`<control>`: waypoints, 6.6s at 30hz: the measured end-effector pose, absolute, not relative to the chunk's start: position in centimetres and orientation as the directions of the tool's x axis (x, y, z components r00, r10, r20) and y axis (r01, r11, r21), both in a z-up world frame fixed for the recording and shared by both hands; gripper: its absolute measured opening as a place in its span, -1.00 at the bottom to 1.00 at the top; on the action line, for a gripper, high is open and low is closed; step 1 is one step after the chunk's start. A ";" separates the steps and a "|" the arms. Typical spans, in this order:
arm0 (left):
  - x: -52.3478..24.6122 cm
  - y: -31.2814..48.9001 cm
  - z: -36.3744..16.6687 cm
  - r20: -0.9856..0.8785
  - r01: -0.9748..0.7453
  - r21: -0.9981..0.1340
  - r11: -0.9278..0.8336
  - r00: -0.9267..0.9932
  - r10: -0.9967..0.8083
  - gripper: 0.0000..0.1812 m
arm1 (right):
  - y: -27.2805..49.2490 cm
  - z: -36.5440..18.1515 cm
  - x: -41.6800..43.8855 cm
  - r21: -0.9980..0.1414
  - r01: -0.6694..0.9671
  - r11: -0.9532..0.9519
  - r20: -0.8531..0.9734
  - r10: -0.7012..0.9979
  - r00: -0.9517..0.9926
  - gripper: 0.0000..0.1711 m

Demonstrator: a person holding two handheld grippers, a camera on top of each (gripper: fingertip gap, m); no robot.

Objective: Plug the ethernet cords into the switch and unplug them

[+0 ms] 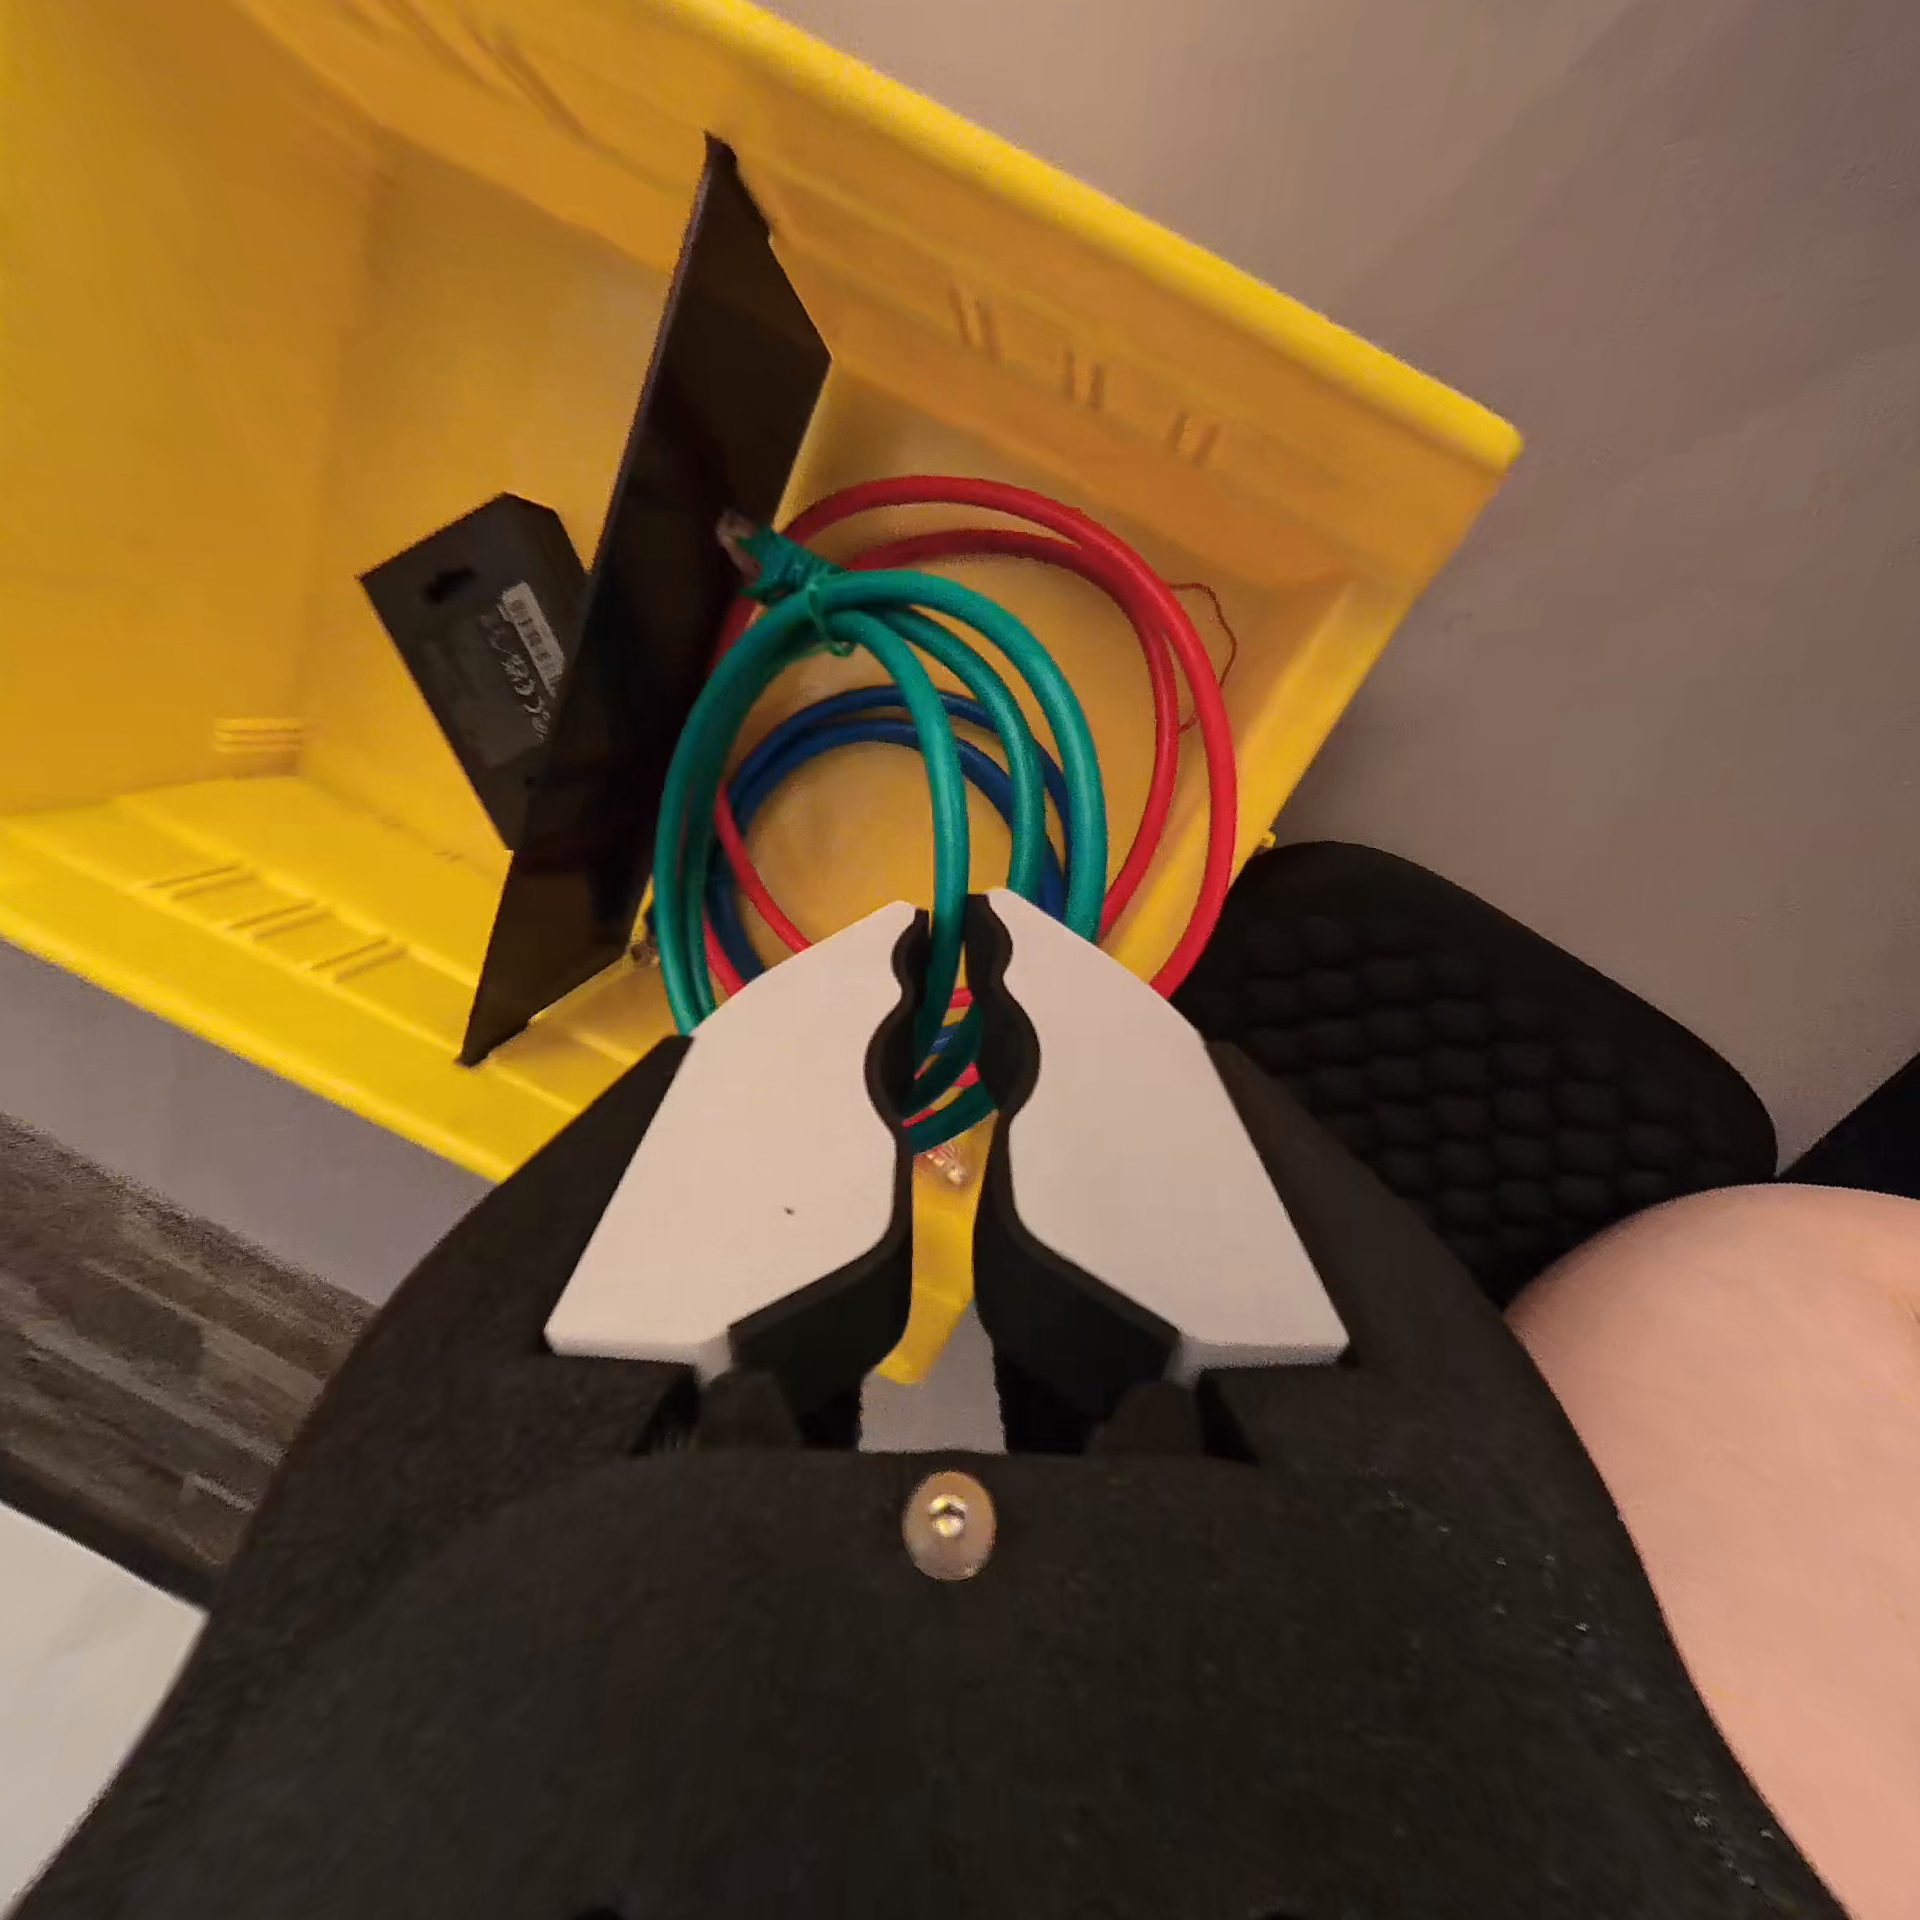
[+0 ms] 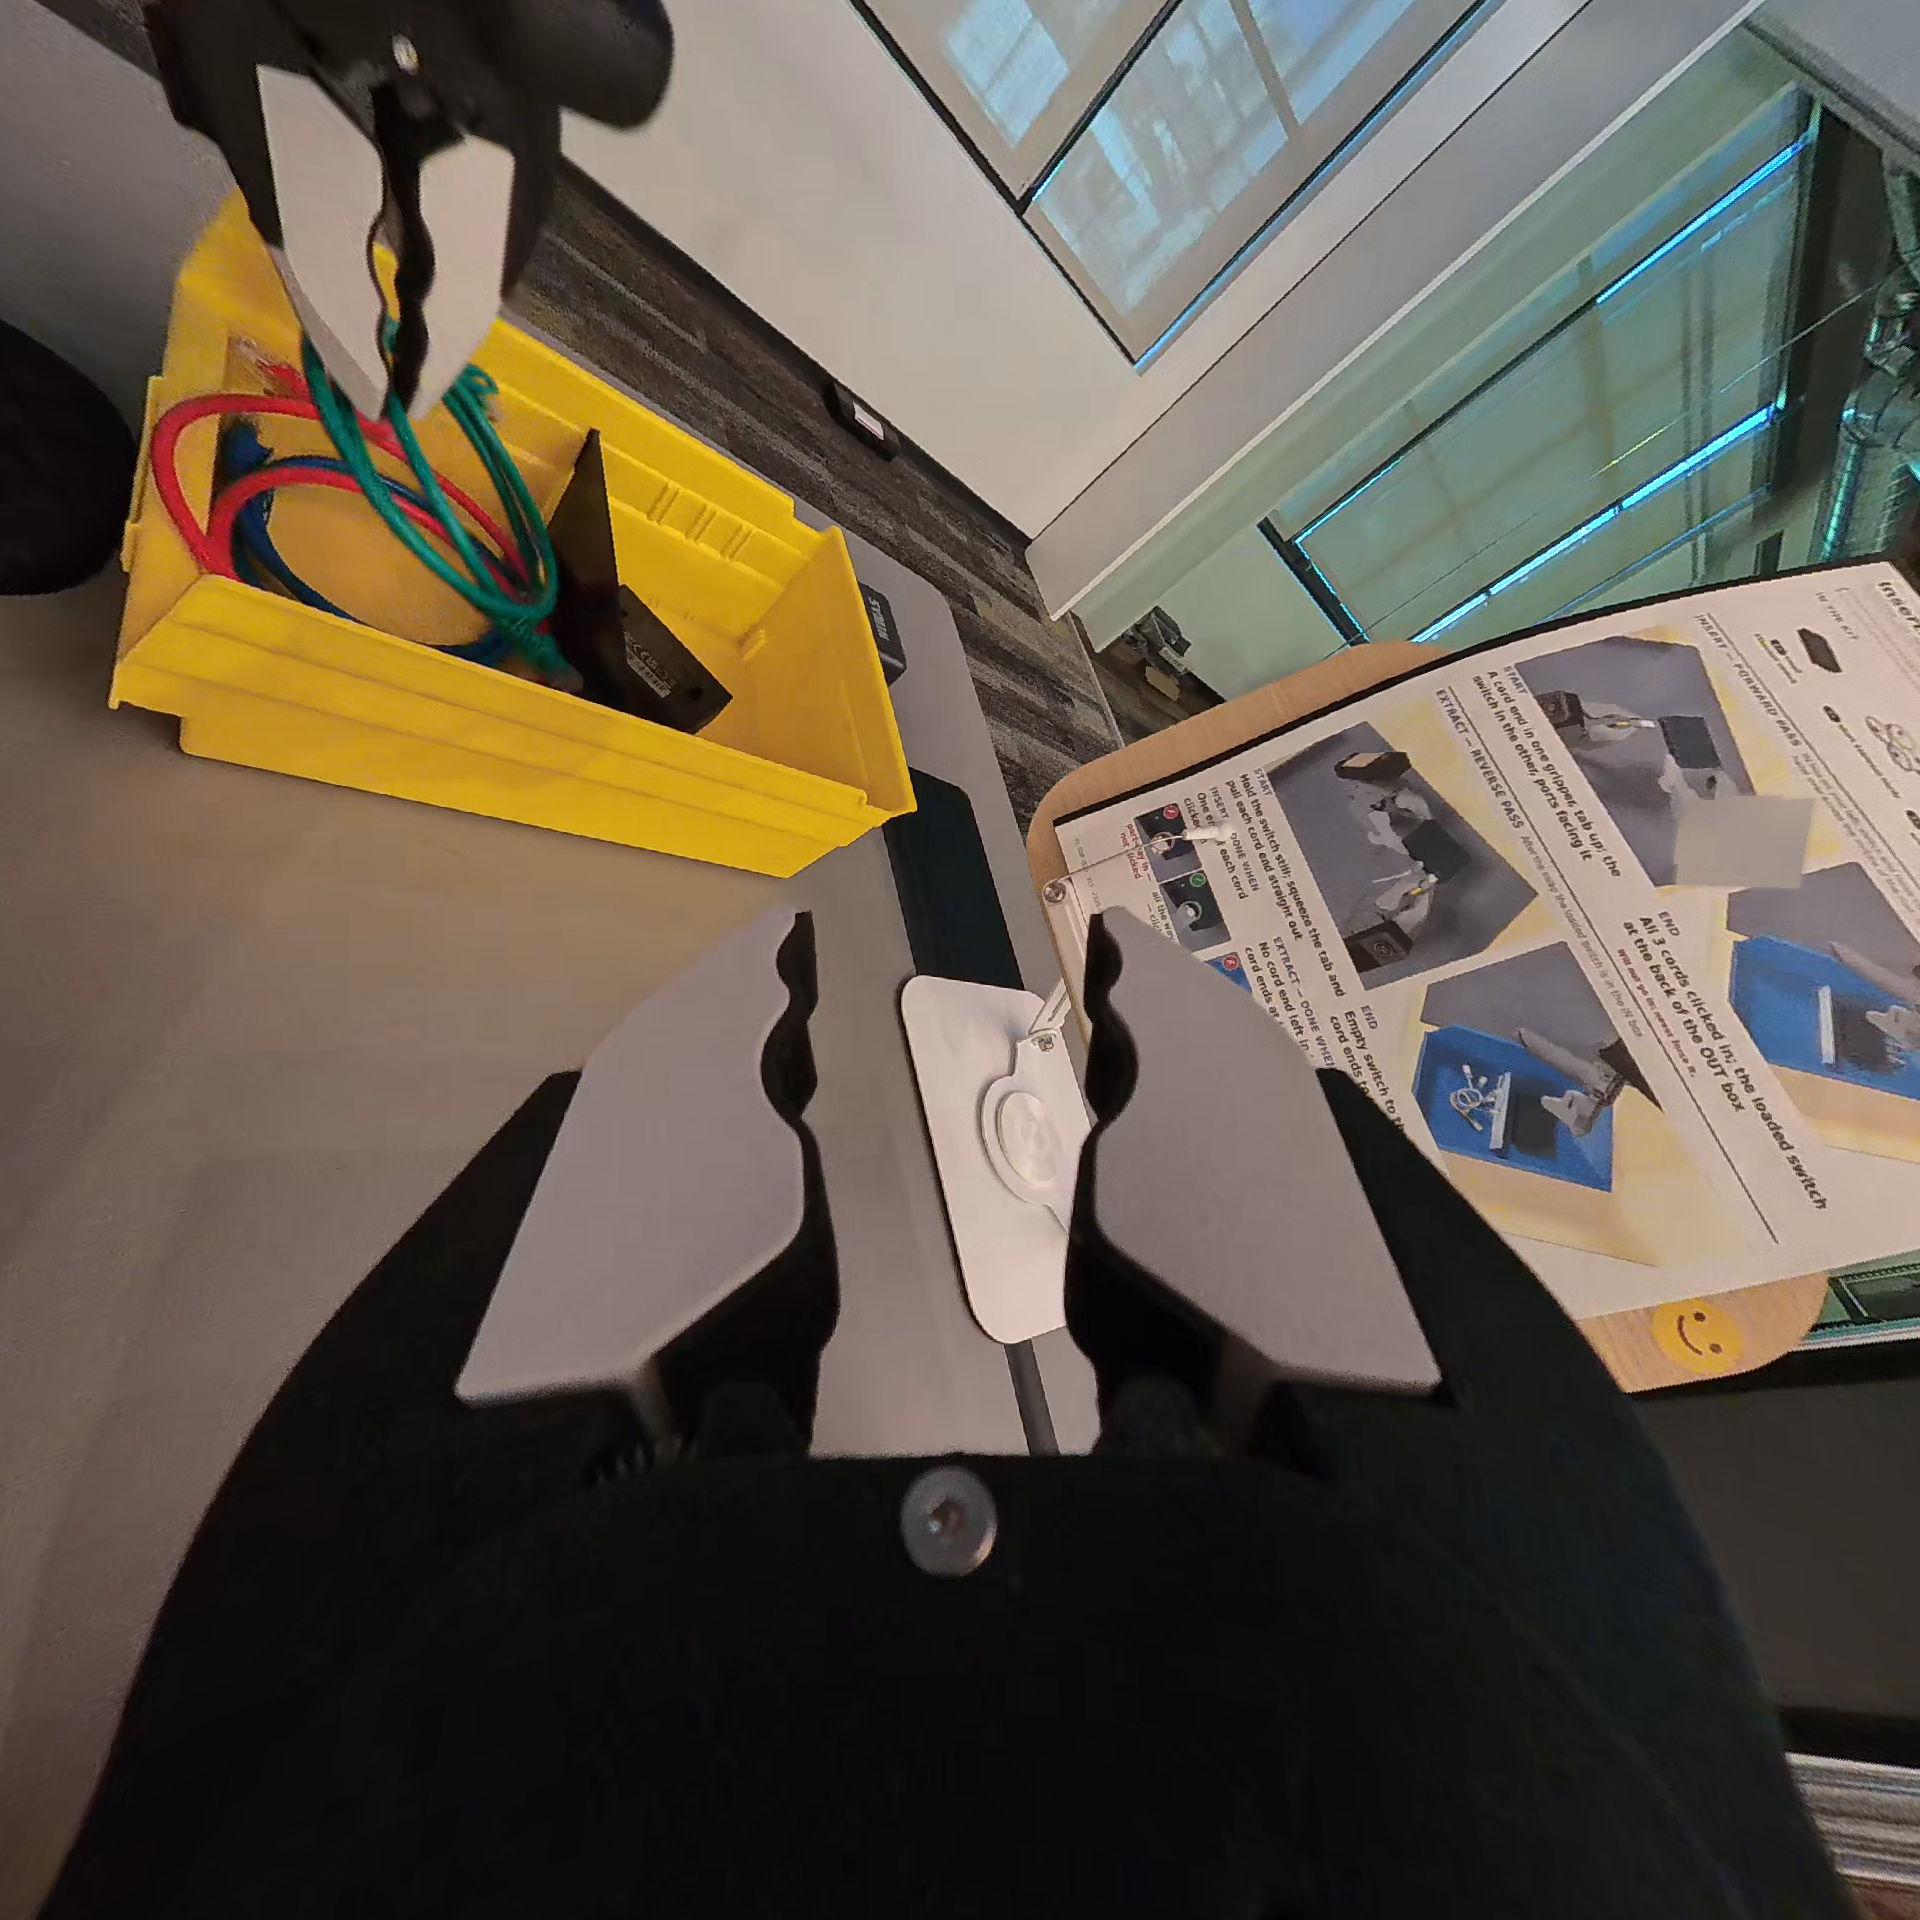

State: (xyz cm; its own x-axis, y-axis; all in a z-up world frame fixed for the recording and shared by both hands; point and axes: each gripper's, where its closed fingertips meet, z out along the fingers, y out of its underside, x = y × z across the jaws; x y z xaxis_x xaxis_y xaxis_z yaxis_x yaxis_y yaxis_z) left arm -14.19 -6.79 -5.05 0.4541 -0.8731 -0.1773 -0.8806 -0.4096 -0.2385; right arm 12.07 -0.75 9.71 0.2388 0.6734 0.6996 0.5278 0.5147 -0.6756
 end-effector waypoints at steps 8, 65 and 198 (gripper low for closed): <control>-14.2 -8.7 -1.9 -0.240 -0.864 -0.334 -0.376 0.464 -0.853 -0.93 | -0.8 8.7 11.5 -0.667 0.545 0.508 0.693 0.692 0.203 -0.41; -9.7 -11.8 -7.6 0.160 -0.882 -0.136 -0.451 0.430 -0.889 -0.57 | 0.2 15.4 28.0 -0.776 0.506 0.377 0.630 0.510 0.586 -0.41; -13.1 -6.4 -12.0 0.021 -0.470 -0.126 -0.874 0.879 -0.476 -0.81 | 1.1 12.2 33.5 -0.869 0.427 0.248 0.483 0.612 0.626 -0.42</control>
